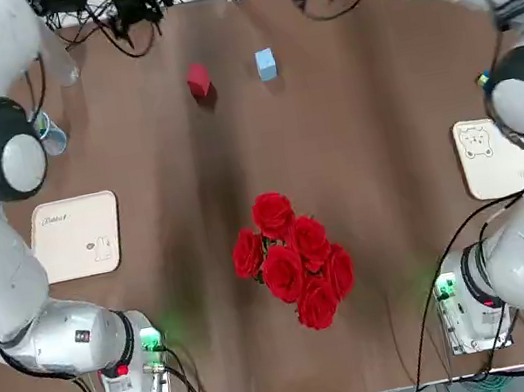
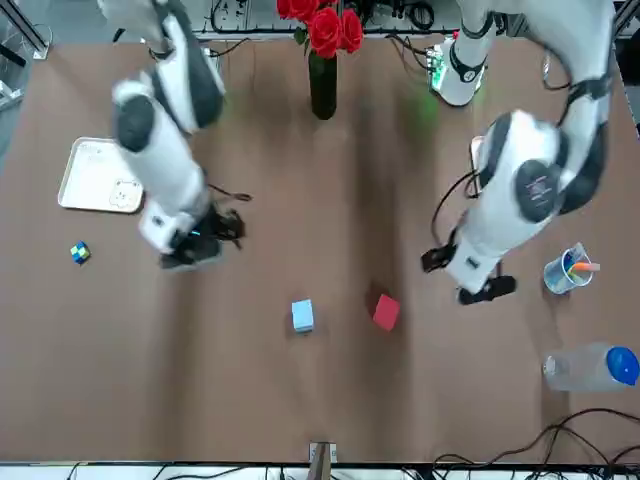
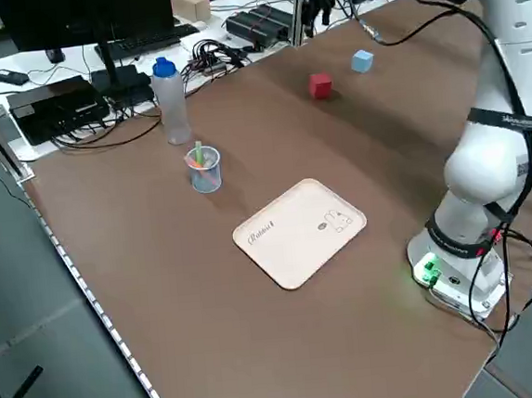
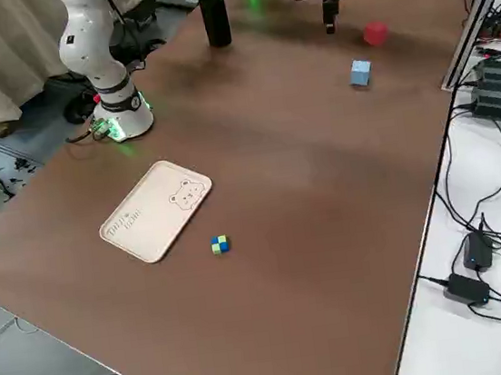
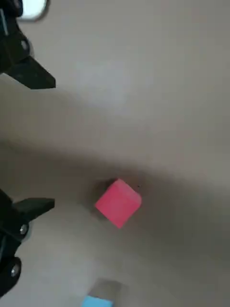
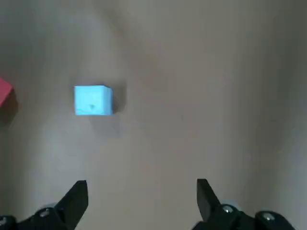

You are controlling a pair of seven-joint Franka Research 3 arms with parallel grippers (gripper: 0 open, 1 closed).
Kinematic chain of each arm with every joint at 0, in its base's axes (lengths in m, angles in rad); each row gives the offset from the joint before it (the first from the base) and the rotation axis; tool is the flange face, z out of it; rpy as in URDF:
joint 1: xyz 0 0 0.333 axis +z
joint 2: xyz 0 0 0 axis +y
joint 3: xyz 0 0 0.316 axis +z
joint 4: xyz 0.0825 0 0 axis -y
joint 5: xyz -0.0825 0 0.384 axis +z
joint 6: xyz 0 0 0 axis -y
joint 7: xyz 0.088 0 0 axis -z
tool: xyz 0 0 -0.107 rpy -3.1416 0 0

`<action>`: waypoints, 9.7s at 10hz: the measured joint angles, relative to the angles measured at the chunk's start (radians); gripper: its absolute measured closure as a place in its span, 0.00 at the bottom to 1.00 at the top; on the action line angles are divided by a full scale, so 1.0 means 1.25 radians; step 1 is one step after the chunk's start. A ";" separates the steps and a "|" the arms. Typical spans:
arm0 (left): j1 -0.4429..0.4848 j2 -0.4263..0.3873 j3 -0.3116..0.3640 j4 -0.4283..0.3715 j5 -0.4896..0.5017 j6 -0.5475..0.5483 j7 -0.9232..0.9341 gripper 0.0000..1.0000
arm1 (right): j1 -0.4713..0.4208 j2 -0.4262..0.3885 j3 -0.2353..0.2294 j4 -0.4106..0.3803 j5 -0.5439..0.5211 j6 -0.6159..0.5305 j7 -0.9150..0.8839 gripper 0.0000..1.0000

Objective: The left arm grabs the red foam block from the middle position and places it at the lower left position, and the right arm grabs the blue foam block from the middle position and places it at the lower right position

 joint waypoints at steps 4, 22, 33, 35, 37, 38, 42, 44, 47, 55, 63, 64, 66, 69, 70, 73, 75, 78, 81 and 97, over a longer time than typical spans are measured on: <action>-0.034 0.095 0.000 0.004 0.007 0.108 -0.370 0.00 | 0.029 0.115 -0.002 0.004 0.132 0.159 0.020 0.00; -0.060 0.322 0.005 0.073 0.007 0.327 -0.590 0.36 | 0.102 0.377 -0.039 0.128 0.107 0.460 0.043 0.00; 0.263 -0.160 0.007 -0.333 0.014 0.007 -0.053 0.36 | 0.110 0.434 -0.041 0.171 0.107 0.467 0.043 0.07; 0.315 -0.221 0.007 -0.445 0.048 0.009 -0.002 0.36 | 0.109 0.435 -0.042 0.172 0.107 0.467 0.043 0.30; 0.360 -0.256 0.006 -0.545 0.060 0.035 0.040 0.36 | 0.109 0.435 -0.043 0.173 0.107 0.467 0.043 0.33; 0.392 -0.272 0.006 -0.593 0.061 0.053 0.049 0.36 | 0.109 0.435 -0.043 0.173 0.107 0.467 0.043 0.34; 0.612 -0.299 0.008 -0.697 0.062 0.135 0.058 0.36 | 0.104 0.434 -0.045 0.185 0.107 0.431 0.043 0.38; 0.660 -0.286 0.010 -0.734 0.062 0.196 0.060 0.36 | 0.096 0.422 -0.048 0.218 0.107 0.282 0.043 0.38; 0.713 -0.232 0.009 -0.789 0.129 0.317 0.059 0.36 | 0.066 0.356 -0.079 0.253 0.105 0.058 0.043 0.38; 0.782 -0.247 -0.018 -0.764 0.176 0.301 0.073 0.00 | -0.237 0.042 -0.117 0.263 0.075 -0.497 -0.196 0.38; 0.758 -0.357 -0.330 -0.345 0.071 -0.076 0.108 0.00 | -0.555 -0.147 -0.122 -0.118 -0.077 -0.421 -0.666 0.43; 0.729 -0.345 -0.319 -0.278 0.054 -0.102 0.159 0.00 | -0.573 -0.162 -0.121 -0.189 -0.108 -0.387 -0.674 0.42; 0.572 -0.326 -0.199 -0.197 0.043 -0.154 0.248 0.00 | -0.614 -0.168 -0.121 -0.304 -0.146 -0.285 -0.702 0.42; 0.326 -0.324 -0.022 -0.075 -0.010 -0.289 0.349 0.00 | -0.693 -0.168 -0.122 -0.413 -0.159 -0.137 -0.780 0.42; 0.301 -0.325 -0.019 -0.040 -0.020 -0.306 0.356 0.00 | -0.721 -0.168 -0.122 -0.430 -0.159 -0.100 -0.805 0.41; 0.236 -0.332 -0.016 -0.019 -0.020 -0.315 0.359 0.00 | -0.779 -0.144 -0.122 -0.517 -0.160 0.064 -0.862 0.41; 0.213 -0.342 -0.014 -0.019 -0.020 -0.316 0.360 0.00 | -0.787 -0.121 -0.122 -0.552 -0.160 0.124 -0.873 0.39; 0.217 -0.343 0.003 -0.019 -0.020 -0.325 0.397 0.00 | -0.801 -0.108 -0.122 -0.563 -0.160 0.142 -0.920 0.28; 0.217 -0.345 0.003 -0.014 -0.020 -0.331 0.404 0.00 | -0.802 -0.108 -0.122 -0.563 -0.161 0.141 -0.935 0.03; 0.216 -0.350 -0.003 0.023 -0.020 -0.327 0.405 0.00 | -0.473 -0.230 -0.024 0.080 -0.008 -0.465 -0.326 0.00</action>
